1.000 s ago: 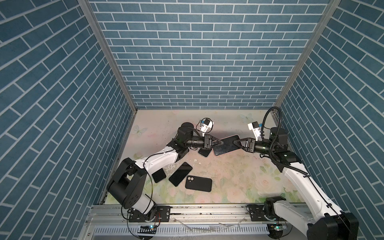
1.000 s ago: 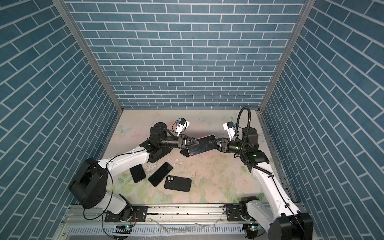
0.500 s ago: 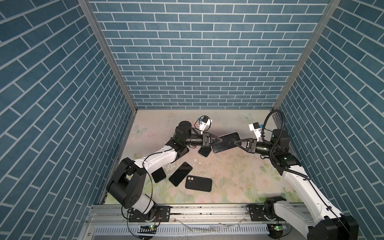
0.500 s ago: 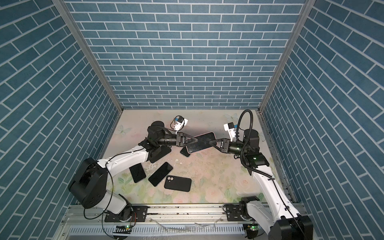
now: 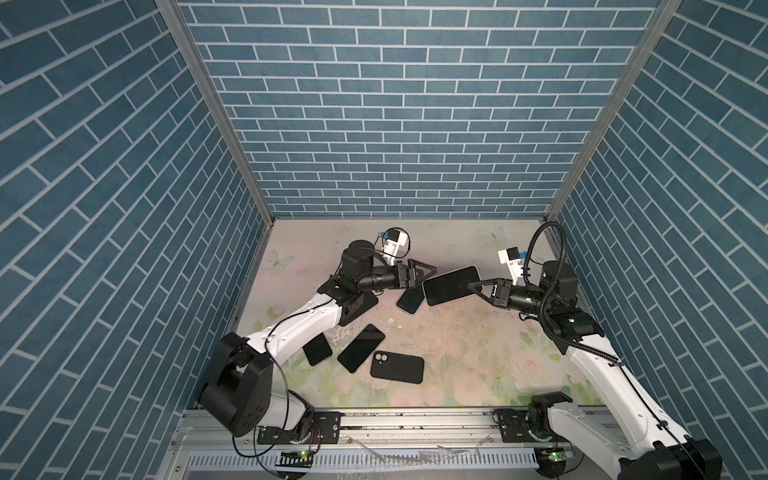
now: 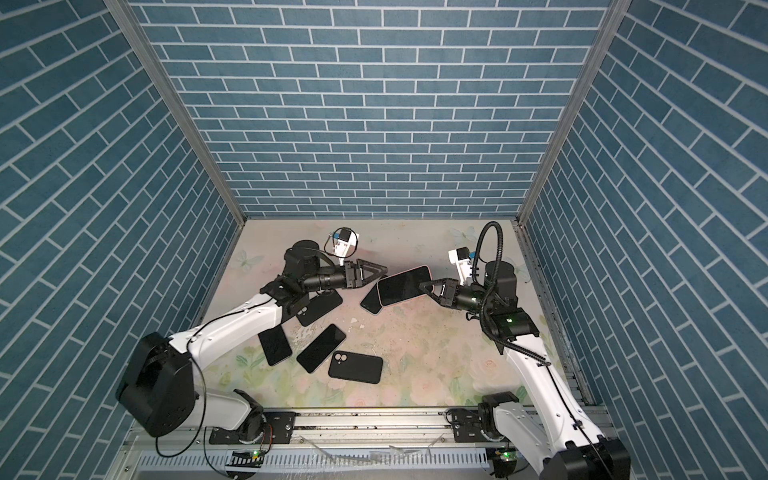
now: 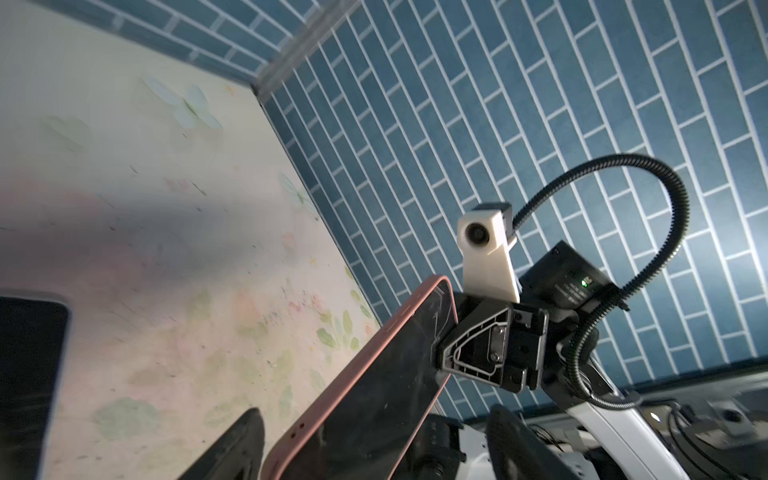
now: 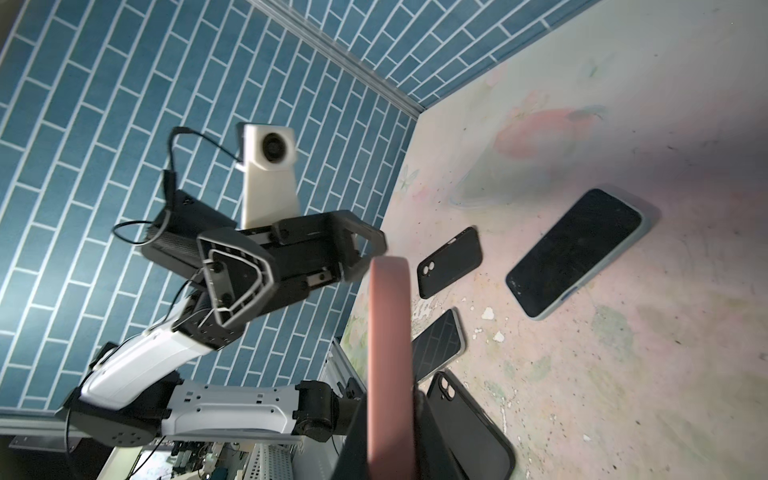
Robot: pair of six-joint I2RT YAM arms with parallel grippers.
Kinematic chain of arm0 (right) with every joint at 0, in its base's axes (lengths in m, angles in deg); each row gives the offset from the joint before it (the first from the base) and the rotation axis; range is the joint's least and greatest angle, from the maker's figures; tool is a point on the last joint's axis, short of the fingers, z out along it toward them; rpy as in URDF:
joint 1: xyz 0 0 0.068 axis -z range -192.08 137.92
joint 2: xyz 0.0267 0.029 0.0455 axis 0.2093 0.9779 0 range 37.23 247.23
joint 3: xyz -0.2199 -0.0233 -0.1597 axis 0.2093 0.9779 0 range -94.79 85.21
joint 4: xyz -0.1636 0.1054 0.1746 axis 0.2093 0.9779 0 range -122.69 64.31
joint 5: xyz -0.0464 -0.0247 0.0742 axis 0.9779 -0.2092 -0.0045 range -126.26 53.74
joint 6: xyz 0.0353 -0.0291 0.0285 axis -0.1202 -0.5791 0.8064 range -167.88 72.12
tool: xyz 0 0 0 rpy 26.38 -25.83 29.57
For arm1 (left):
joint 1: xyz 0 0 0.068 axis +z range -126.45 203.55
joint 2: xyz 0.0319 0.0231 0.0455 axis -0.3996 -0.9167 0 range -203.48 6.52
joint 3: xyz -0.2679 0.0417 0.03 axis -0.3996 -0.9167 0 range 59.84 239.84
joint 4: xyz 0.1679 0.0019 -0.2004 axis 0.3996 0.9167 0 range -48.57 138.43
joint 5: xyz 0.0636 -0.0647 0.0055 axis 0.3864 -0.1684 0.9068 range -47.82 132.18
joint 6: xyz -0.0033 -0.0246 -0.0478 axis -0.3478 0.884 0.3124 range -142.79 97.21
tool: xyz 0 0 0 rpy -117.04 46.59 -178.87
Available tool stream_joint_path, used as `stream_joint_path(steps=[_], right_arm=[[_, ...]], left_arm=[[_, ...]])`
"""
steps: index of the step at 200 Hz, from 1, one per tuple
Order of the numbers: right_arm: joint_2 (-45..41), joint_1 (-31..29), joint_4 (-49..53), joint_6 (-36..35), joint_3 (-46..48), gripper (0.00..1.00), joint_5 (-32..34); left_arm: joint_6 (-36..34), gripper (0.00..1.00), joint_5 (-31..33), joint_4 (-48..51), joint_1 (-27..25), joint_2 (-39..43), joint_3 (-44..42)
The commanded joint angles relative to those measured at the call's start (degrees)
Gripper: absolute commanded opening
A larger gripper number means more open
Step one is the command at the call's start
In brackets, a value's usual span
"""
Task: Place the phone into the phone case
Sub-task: 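Open the left gripper and draw it back while the right holds the cased phone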
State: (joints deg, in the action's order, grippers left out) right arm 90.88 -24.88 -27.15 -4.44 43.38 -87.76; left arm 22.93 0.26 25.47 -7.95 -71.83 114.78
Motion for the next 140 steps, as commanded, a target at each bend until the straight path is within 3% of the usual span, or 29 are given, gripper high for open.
stream_joint_path(steps=[1,24,49,74,97,140], right_arm=[[-0.55,0.14,2.84,-2.04,-0.63,0.0,3.85],[0.14,0.09,5.66,-2.88,0.55,0.0,8.93],[1.2,0.14,3.73,-1.72,3.32,0.0,13.83],[4.11,0.14,-1.71,0.17,5.96,0.0,15.3],[7.78,0.18,-6.12,0.65,7.39,0.0,17.31],[16.02,0.38,-14.07,0.93,7.77,0.0,20.11]], left_arm=[[-11.07,0.9,10.8,13.39,1.61,6.05,0.53],[-18.27,0.99,23.22,24.49,2.54,11.97,1.9],[-22.59,1.0,34.03,29.1,3.49,17.58,1.43],[-22.22,1.0,44.92,31.22,3.93,21.42,-0.14],[-22.97,0.99,46.4,30.37,4.39,23.75,-2.12],[-22.06,1.0,41.95,29.99,4.61,22.92,-3.65]])
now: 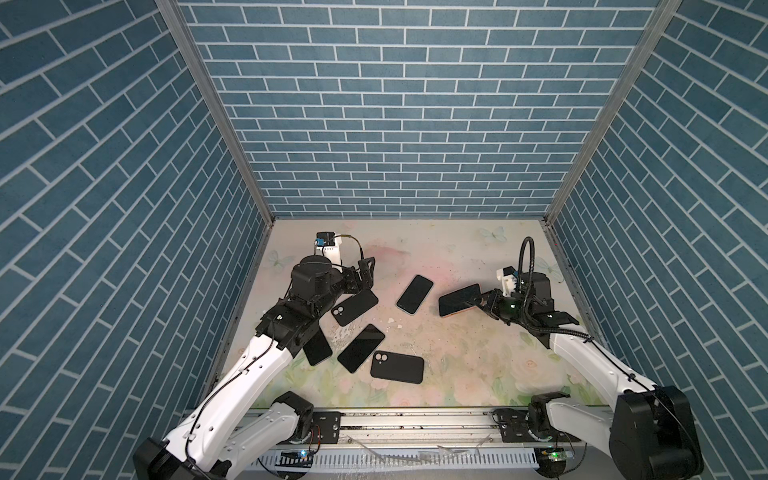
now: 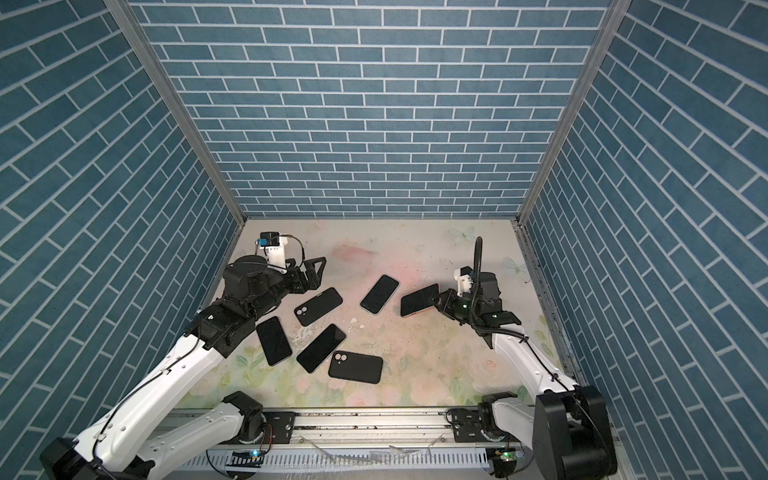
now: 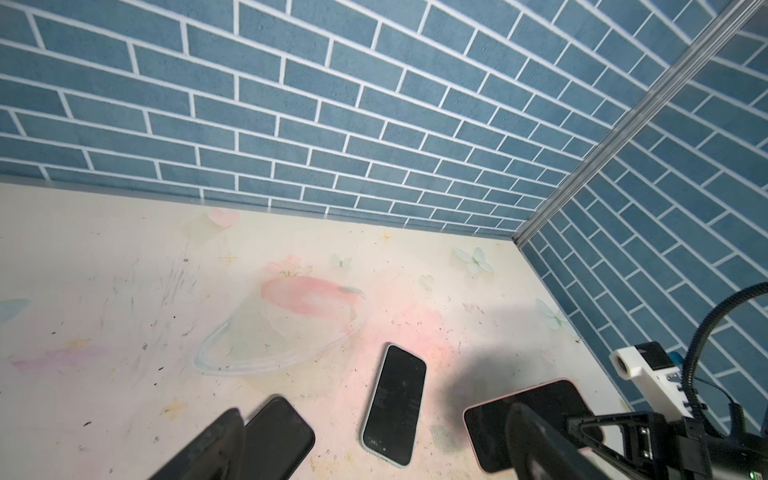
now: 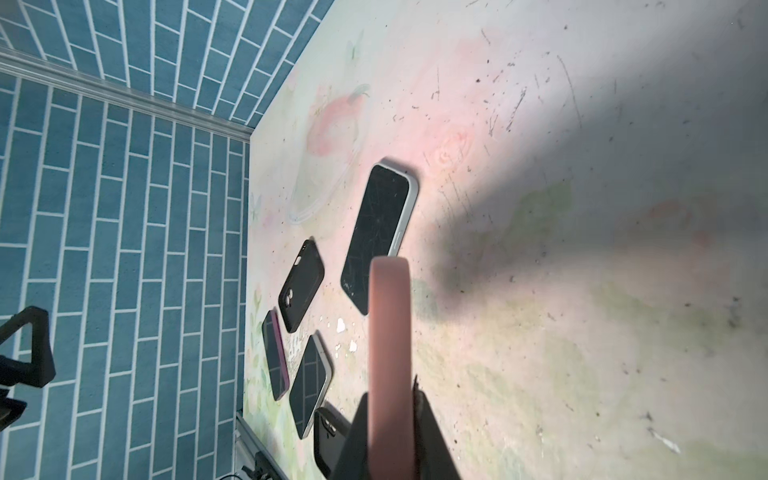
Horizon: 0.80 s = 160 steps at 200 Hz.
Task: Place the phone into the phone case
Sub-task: 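Open the left gripper and draw it back while the right holds the cased phone, then lower the cased phone flat onto the table with the right gripper and open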
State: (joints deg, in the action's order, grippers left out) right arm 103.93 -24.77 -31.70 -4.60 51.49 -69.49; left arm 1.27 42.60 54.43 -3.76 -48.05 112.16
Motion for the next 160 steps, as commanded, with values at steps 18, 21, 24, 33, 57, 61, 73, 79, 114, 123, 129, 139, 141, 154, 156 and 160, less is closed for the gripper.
stream_joint_path(steps=[18,21,24,33,57,61,73,79,114,123,129,139,141,154,156,160], right_arm=[[7.01,0.43,-12.5,1.64,-0.6,0.0,1.73],[7.63,0.44,-12.95,1.7,-0.64,0.0,1.51],[8.27,0.47,-13.45,1.79,-0.76,0.0,1.33],[10.03,0.47,-14.46,1.95,-1.03,0.0,1.01],[13.48,0.45,-16.07,1.91,-1.96,0.0,1.12],[14.01,0.47,-16.15,1.89,-2.05,0.0,1.25],[15.68,0.47,-16.77,1.98,-2.39,0.0,1.51],[16.42,0.47,-16.93,1.93,-2.66,0.0,1.66],[22.79,0.43,-18.77,2.62,-4.08,0.0,1.31],[24.54,0.47,-19.8,3.29,-4.41,0.0,0.99],[25.75,0.44,-20.76,3.67,-4.53,0.0,0.79],[27.49,0.45,-22.13,4.36,-4.79,0.0,0.53],[27.8,0.51,-22.3,4.42,-4.85,0.0,0.47],[29.73,0.47,-23.44,4.86,-5.38,0.0,0.36],[30.03,0.47,-23.48,4.94,-5.44,0.0,0.36],[30.54,0.47,-23.6,5.01,-5.62,0.0,0.25]], left_arm=[[0.18,1.0,-0.95,0.43,0.47,-1.36,-1.52],[0.17,1.0,-1.03,0.3,0.49,-1.34,-1.62],[0.24,1.0,-1.08,0.15,0.48,-1.4,-1.73],[0.22,1.0,-1.13,-0.06,0.5,-1.57,-1.93],[0.18,1.0,-1.04,0.19,0.73,-2.36,-1.78],[0.28,1.0,-1.13,0.23,0.76,-2.47,-1.7],[0.3,0.99,-1.39,0.37,0.93,-3.1,-1.43],[0.42,1.0,-1.48,0.37,0.94,-3.29,-1.38],[0.68,1.0,-2.05,0.37,1.21,-4.57,-0.89],[0.57,1.0,-2.1,0.57,1.26,-4.88,-0.85],[0.58,1.0,-2.15,0.58,1.29,-4.94,-0.81],[0.64,0.99,-2.1,0.76,1.37,-5.24,-0.68],[0.6,1.0,-2.14,0.73,1.38,-5.23,-0.62],[0.57,1.0,-2.18,1.0,1.52,-5.54,-0.46],[0.58,1.0,-2.18,1.03,1.59,-5.53,-0.42],[0.6,1.0,-2.19,1.1,1.6,-5.58,-0.37]])
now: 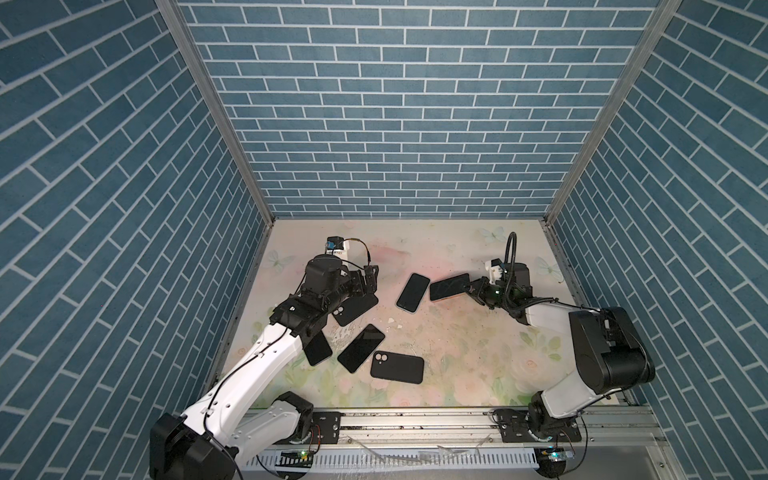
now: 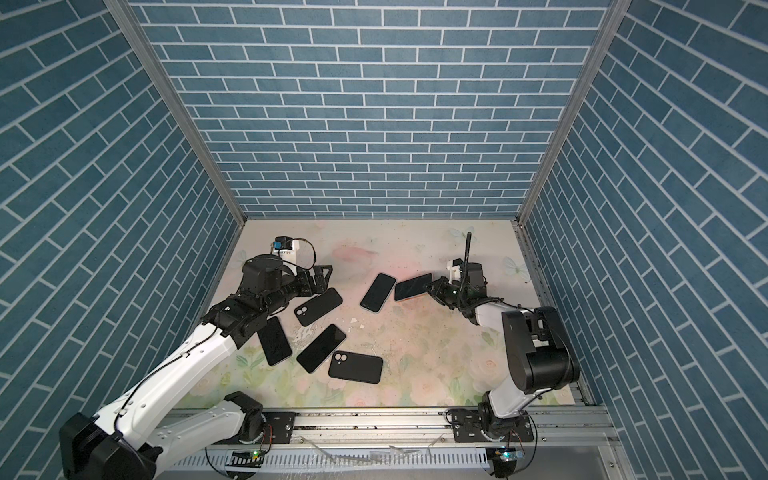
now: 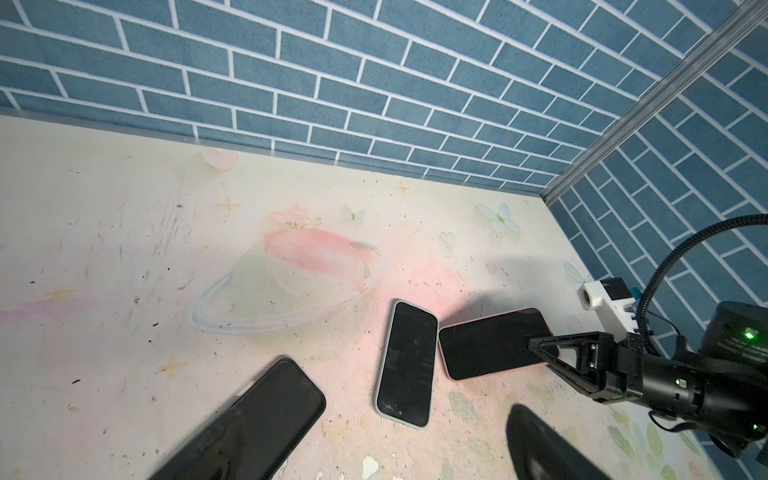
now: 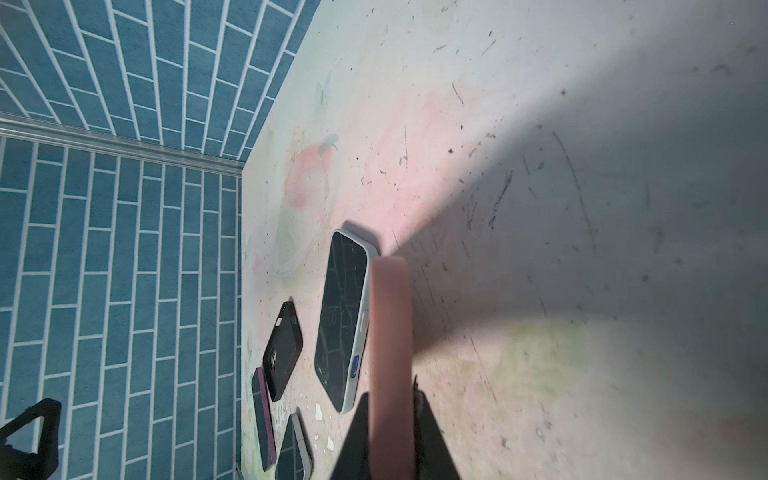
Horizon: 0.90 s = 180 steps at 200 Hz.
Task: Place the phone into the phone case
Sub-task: 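Lower the cased phone flat onto the table with the right gripper and open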
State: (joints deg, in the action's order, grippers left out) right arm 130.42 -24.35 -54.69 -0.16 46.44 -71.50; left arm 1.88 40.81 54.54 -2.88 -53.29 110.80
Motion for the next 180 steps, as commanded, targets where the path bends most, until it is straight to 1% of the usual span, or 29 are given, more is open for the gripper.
stream_joint_path(steps=[1,22,34,55,71,88,117,146,167,180], right_arm=[[4.17,0.01,-0.64,0.59,-0.59,0.0,2.23],[5.76,0.06,0.08,0.17,-1.36,0.0,2.28],[5.82,0.06,2.2,-0.82,-1.53,0.0,3.81],[5.09,0.06,7.42,-3.07,-1.91,0.17,7.75],[4.45,0.06,10.06,-4.29,-2.02,0.27,10.14],[4.2,0.05,11.18,-4.82,-2.08,0.33,11.47],[3.79,0.06,12.54,-4.89,-2.15,0.39,13.61],[1.48,0.07,15.82,-4.9,-2.12,0.45,18.26],[-0.61,-0.01,19.46,-5.46,-2.28,0.55,22.51],[-2.07,0.06,21.63,-6.04,-2.76,0.61,25.11]], left_arm=[[0.01,1.0,-0.39,0.98,0.7,-0.37,0.98],[0.11,1.0,-0.22,1.52,0.94,-0.73,1.4],[0.23,1.0,-0.02,1.74,1.04,-0.99,1.66],[0.3,0.99,0.39,2.02,1.14,-1.06,1.82],[0.47,1.0,0.27,2.04,1.25,-1.05,1.86],[0.74,1.0,0.01,2.19,1.3,-1.15,2.03],[1.03,1.0,-0.11,3.44,1.56,-0.92,2.48],[0.97,0.99,2.14,5.28,1.59,0.38,2.17],[-1.32,1.0,3.04,7.6,1.72,1.42,2.21],[-2.2,0.99,5.14,9.28,1.75,1.67,2.56]])
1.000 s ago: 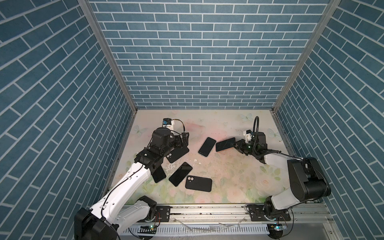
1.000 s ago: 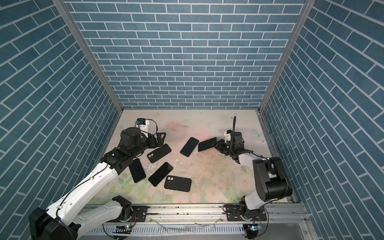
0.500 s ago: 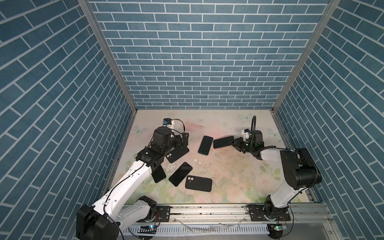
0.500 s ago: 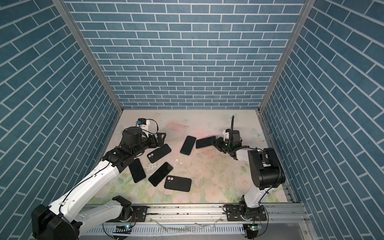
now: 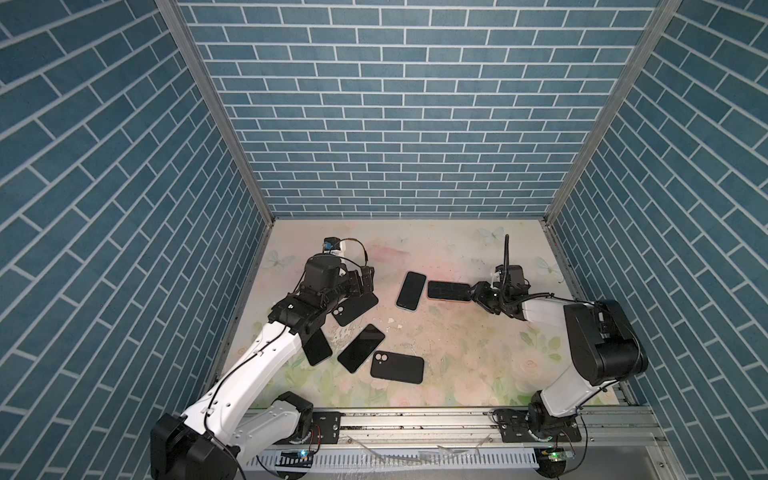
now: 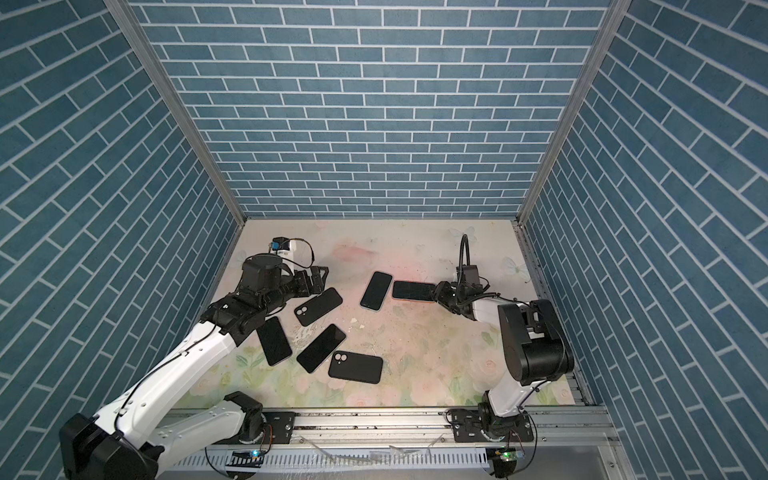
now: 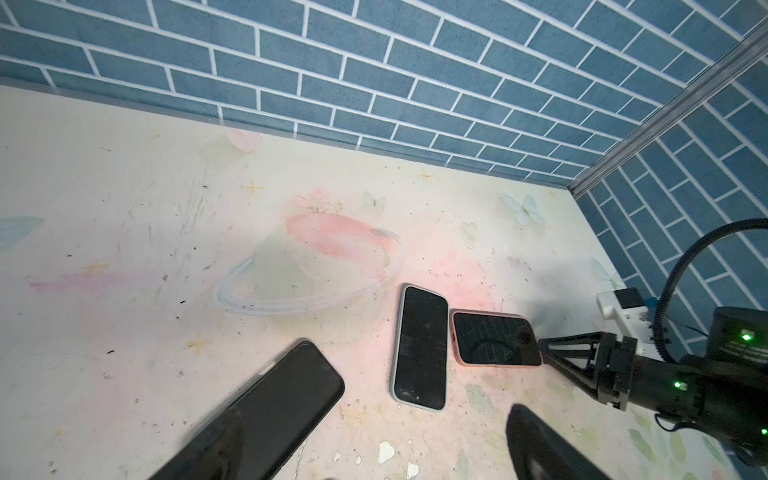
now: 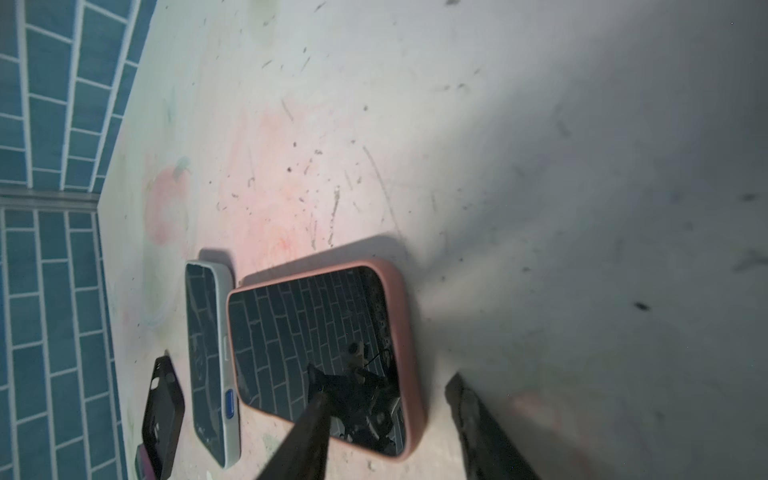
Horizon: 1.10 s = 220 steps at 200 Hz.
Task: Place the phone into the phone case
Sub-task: 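Lower the cased phone flat onto the table with the right gripper and open, then move the right gripper toward table centre while the left reaches over the black phones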
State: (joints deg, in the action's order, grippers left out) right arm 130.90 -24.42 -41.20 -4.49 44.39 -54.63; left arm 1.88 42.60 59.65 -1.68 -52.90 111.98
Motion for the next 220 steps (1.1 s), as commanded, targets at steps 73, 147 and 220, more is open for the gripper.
stream_joint_path(steps=[73,147,220], right_arm=[[-12.47,0.12,18.13,-6.49,-3.71,0.72,22.24],[-24.4,-2.54,14.08,-13.46,-1.28,0.69,12.84],[-19.53,-16.44,21.88,-20.28,-6.56,0.68,-0.26]], left_arm=[[2.21,1.0,2.76,8.45,4.32,-1.23,0.38],[5.59,0.98,-9.1,11.09,4.15,-1.4,-3.72],[13.02,0.96,-10.71,31.11,-0.08,-3.69,-5.88]])
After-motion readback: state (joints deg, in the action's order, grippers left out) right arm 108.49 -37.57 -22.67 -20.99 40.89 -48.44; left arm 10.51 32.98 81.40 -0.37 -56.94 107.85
